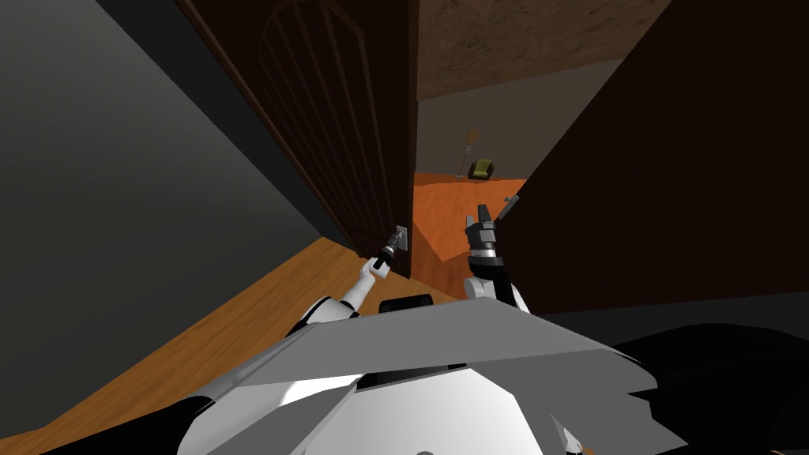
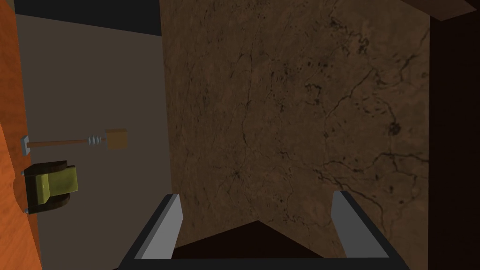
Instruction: Push the door open
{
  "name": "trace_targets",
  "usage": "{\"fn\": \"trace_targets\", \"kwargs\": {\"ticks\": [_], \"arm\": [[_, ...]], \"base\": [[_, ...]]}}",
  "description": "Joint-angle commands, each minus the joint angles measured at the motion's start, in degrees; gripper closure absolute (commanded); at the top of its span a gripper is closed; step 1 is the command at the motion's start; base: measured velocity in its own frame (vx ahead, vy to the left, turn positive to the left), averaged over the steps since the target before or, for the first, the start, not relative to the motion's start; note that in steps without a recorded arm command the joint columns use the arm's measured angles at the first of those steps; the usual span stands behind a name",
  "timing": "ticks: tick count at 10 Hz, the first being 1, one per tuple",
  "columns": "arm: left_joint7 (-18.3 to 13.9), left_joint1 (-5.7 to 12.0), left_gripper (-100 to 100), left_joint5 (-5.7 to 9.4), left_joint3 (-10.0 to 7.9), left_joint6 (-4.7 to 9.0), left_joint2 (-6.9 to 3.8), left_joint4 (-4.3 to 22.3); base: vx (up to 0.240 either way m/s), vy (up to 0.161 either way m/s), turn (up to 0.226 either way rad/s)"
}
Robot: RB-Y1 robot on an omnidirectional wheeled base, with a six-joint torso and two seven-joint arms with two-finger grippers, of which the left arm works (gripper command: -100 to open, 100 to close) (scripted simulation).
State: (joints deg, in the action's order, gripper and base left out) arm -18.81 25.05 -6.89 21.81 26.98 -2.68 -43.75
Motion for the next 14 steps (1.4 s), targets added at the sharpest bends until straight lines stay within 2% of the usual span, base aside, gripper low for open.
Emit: {"fn": "trace_targets", "kwargs": {"ticks": [1,5,6,9,14], "arm": [[-0.02,-0.07,100,-0.01,0.02,-0.04,-0.03,0.02],[-0.02,-0.07,100,-0.01,0.02,-0.04,-0.03,0.02],[0.39,0.26,100,0.20,-0.86,-0.10,-0.37,-0.01],[0.90,0.25,100,0.46,-1.92,-0.17,-0.81,0.15],[2.62,0.20,100,1.36,-5.56,-0.40,-1.86,0.69]], "base": [[-0.021,0.017,-0.020],[-0.003,0.003,-0.004],[0.082,-0.091,0.024],[0.124,-0.150,0.046],[0.145,-0.174,0.049]]}}
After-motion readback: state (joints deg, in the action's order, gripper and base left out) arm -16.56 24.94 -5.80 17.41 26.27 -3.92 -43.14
